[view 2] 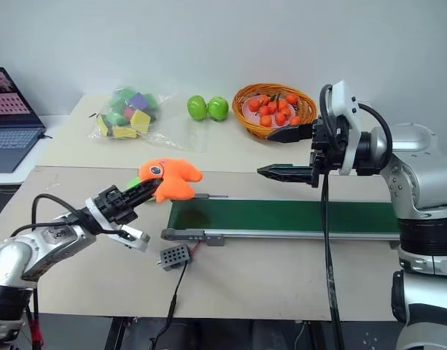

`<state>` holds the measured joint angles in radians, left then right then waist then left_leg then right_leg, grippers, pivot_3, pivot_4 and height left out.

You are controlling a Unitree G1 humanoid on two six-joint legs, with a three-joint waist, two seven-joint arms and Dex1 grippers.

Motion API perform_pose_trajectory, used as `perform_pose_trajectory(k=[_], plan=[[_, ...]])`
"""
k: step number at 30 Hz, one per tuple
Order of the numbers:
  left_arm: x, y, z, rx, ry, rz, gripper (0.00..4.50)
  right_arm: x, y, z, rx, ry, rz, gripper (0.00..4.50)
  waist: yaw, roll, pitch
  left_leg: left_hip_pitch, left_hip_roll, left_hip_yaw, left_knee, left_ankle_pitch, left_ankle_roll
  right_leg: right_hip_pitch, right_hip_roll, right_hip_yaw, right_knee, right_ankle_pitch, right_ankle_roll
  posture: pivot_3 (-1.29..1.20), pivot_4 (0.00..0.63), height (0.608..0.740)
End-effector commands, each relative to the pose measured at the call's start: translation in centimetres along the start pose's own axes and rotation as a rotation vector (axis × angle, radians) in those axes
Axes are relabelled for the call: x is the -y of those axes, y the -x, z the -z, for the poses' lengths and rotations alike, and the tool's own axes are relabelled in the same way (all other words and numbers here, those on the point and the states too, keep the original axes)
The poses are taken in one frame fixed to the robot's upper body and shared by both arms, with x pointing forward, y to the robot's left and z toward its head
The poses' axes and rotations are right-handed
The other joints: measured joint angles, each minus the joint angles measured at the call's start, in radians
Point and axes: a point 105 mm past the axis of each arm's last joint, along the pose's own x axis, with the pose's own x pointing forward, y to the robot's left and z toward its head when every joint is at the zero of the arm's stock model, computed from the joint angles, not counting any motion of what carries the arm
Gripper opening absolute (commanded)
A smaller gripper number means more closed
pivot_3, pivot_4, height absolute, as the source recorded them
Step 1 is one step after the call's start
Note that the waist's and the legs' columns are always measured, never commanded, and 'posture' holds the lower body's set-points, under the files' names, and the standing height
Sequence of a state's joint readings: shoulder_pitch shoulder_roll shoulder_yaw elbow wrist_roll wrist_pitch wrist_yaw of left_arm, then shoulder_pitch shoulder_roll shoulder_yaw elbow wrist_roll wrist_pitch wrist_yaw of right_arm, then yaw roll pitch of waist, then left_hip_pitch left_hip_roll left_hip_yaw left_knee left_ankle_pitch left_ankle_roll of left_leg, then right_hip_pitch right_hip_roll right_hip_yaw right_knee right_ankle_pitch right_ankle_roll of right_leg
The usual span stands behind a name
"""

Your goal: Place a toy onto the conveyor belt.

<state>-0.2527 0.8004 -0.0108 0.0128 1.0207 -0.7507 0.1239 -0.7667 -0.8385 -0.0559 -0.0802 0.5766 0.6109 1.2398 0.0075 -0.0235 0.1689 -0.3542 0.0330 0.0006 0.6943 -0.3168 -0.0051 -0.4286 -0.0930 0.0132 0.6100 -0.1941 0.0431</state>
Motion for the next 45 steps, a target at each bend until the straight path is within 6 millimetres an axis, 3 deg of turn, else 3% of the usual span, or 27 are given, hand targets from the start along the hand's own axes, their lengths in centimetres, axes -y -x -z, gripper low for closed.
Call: perform_pose_trajectory(k=[1, 12, 23, 24, 30, 35, 39, 45], plan=[[0.5, -1.1, -0.3, 0.015, 0.044, -0.017, 0.04, -0.4, 0.6, -1.6, 0.027, 0.042, 0.014, 4.50, 0.001, 0.000, 0.000, 0.000, 0.000, 0.000, 0.000, 0.000, 0.000, 0.000, 0.000, 0.000, 0.000, 0.000, 0.000, 0.00, 0.150, 0.738], [3.0, -1.8, -2.6, 0.098, 0.124, -0.001, 0.04, -0.8, 1.2, -1.3, 0.016, 0.029, 0.031, 4.50, 0.003, 0.000, 0.000, 0.000, 0.000, 0.000, 0.000, 0.000, 0.000, 0.000, 0.000, 0.000, 0.000, 0.000, 0.000, 0.00, 0.150, 0.738], [4.8, -2.0, -3.1, 0.122, 0.178, 0.052, 0.04, -0.7, 1.5, -1.2, 0.014, 0.028, 0.050, 4.50, 0.003, 0.000, 0.000, 0.000, 0.000, 0.000, 0.000, 0.000, 0.000, 0.000, 0.000, 0.000, 0.000, 0.000, 0.000, 0.00, 0.150, 0.738], [4.8, -2.0, -3.1, 0.128, 0.185, 0.053, 0.73, -0.7, 1.5, -1.2, 0.012, 0.028, 0.051, 4.50, 0.003, 0.000, 0.000, 0.000, 0.000, 0.000, 0.000, 0.000, 0.000, 0.000, 0.000, 0.000, 0.000, 0.000, 0.000, 0.00, 0.150, 0.738], [3.9, -2.1, -2.9, 0.143, 0.205, 0.023, 2.78, -0.6, 1.4, -1.1, 0.009, 0.028, 0.054, 4.50, 0.003, 0.000, 0.000, 0.000, 0.000, 0.000, 0.001, 0.000, 0.000, 0.000, 0.000, 0.000, 0.000, 0.000, 0.000, 0.00, 0.150, 0.738], [1.4, -2.3, -2.0, 0.126, 0.280, -0.043, 4.45, -0.4, 1.4, -0.9, 0.005, 0.027, 0.051, 4.50, 0.003, 0.000, 0.000, 0.000, 0.000, 0.000, 0.001, 0.000, 0.000, 0.000, 0.000, 0.000, 0.000, 0.000, 0.000, 0.00, 0.150, 0.738], [-0.9, -1.4, -0.7, 0.085, 0.415, -0.051, 4.45, -0.3, 1.5, -0.8, -0.001, 0.031, 0.052, 4.50, 0.002, 0.000, 0.000, 0.000, 0.000, 0.000, 0.001, 0.000, 0.000, 0.000, 0.000, 0.000, 0.000, 0.000, 0.000, 0.00, 0.150, 0.738], [-2.0, 1.2, 0.0, 0.068, 0.473, 0.043, 4.45, -0.1, 1.7, -0.6, -0.006, 0.033, 0.058, 4.50, -0.006, 0.001, 0.000, 0.000, 0.000, 0.000, 0.001, 0.000, 0.000, 0.000, 0.000, 0.000, 0.000, 0.000, 0.000, 0.00, 0.150, 0.738]])
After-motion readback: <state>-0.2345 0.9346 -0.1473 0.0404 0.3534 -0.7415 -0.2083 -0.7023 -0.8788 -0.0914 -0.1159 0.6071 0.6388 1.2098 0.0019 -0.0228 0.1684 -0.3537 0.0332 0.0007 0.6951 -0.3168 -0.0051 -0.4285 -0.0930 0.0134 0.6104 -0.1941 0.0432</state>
